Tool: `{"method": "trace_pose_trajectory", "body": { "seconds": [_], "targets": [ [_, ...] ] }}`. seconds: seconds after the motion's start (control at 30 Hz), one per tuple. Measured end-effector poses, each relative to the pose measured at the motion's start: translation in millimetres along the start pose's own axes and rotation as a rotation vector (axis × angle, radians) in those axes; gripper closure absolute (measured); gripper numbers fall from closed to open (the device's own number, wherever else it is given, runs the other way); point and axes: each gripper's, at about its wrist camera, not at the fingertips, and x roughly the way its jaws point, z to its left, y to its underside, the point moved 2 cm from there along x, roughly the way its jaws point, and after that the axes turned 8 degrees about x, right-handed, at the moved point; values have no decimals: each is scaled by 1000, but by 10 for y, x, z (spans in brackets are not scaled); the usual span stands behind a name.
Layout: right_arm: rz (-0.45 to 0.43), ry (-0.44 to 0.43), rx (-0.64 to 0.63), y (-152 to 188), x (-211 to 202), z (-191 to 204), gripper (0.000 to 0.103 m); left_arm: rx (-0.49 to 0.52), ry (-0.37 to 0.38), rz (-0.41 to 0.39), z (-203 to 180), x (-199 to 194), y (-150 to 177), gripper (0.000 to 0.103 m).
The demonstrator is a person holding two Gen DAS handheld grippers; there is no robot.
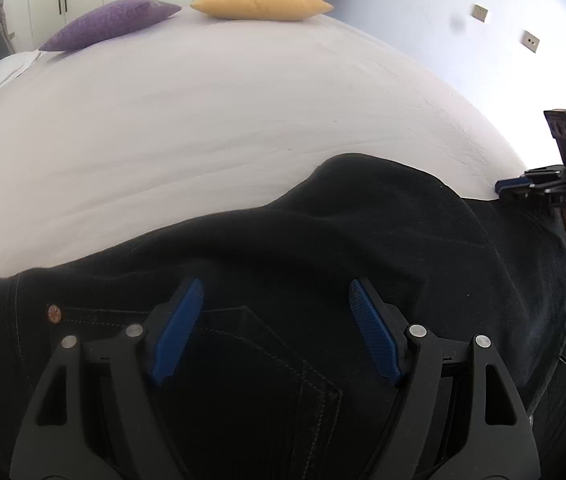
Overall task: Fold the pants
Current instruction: 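Grasp the folded jeans edge with the right gripper and lift it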
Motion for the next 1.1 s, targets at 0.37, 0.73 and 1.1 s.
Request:
{"method": "trace_pose_trajectory", "body": {
  "seconds": [0.37,0.73,1.1],
  "targets": [
    [180,-368,-247,-775,713,1468,38,-69,-58,-58,407,-190,138,29],
    [345,-351,-339,-828,1156,1693,93,-91,-40,-67,634,-65,276,28],
    [206,-261,-117,-918,1207,1210,101,-102,-102,-60,646,-22,409,28]
  ]
}}
